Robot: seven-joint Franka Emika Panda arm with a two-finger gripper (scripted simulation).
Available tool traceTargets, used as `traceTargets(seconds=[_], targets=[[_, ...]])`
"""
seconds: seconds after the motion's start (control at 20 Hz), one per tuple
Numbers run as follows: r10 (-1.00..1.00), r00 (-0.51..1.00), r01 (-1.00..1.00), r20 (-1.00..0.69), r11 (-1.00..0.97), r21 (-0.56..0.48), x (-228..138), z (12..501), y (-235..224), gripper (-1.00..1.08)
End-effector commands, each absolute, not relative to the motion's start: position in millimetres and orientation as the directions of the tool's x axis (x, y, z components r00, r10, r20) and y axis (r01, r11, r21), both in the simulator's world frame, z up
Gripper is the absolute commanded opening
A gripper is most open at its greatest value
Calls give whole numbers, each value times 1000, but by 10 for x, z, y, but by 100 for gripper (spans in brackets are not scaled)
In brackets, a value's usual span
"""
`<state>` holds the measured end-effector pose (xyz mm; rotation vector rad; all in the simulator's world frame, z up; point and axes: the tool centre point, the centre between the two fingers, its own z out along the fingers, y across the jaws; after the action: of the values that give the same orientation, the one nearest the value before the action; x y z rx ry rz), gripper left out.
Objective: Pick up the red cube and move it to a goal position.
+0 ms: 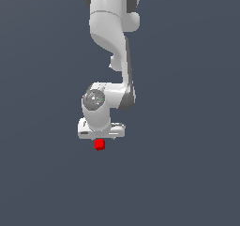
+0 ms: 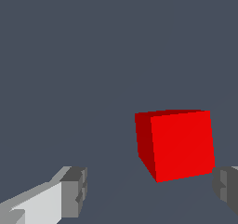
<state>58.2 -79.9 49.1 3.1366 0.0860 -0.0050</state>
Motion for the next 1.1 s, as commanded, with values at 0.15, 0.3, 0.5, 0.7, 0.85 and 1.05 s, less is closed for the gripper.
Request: traceTargets(seconds=[0.15,0.3,0.5,0.7,0.85,1.05], targets=[[67,998,67,-3,-998,1,696,273,-908,100],[69,998,69,-1,-998,0,736,226,-944,100],[70,998,70,0,-998,0,760,197,-966,100],[70,998,70,0,-998,0,761,196,-968,-100],[70,998,70,0,-998,0,761,196,-968,-100],[70,998,70,0,-998,0,761,196,-968,-100]])
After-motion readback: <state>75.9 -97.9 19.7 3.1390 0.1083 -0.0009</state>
